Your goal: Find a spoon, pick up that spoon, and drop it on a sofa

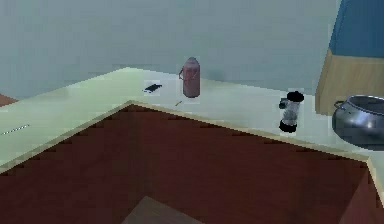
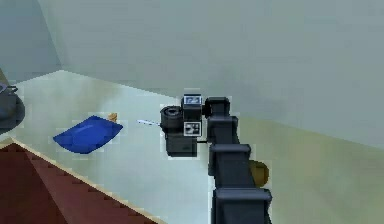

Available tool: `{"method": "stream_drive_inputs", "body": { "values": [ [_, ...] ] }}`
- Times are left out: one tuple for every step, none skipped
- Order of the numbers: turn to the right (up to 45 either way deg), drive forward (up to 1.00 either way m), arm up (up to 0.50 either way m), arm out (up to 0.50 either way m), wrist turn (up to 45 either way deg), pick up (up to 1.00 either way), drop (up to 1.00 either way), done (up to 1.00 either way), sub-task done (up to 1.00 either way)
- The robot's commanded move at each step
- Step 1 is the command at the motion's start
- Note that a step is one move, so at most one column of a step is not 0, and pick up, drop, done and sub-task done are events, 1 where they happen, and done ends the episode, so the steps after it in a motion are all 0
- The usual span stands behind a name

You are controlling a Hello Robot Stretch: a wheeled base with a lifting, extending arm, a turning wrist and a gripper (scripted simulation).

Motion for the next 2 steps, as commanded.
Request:
{"method": "stream_drive_inputs", "body": {
  "values": [
    [0.0,0.00,0.04,0.00,0.0,0.00,0.00,0.00,0.00],
    [0.0,0.00,0.00,0.00,-45.0,0.00,0.00,0.00,0.00]
  ]
}}
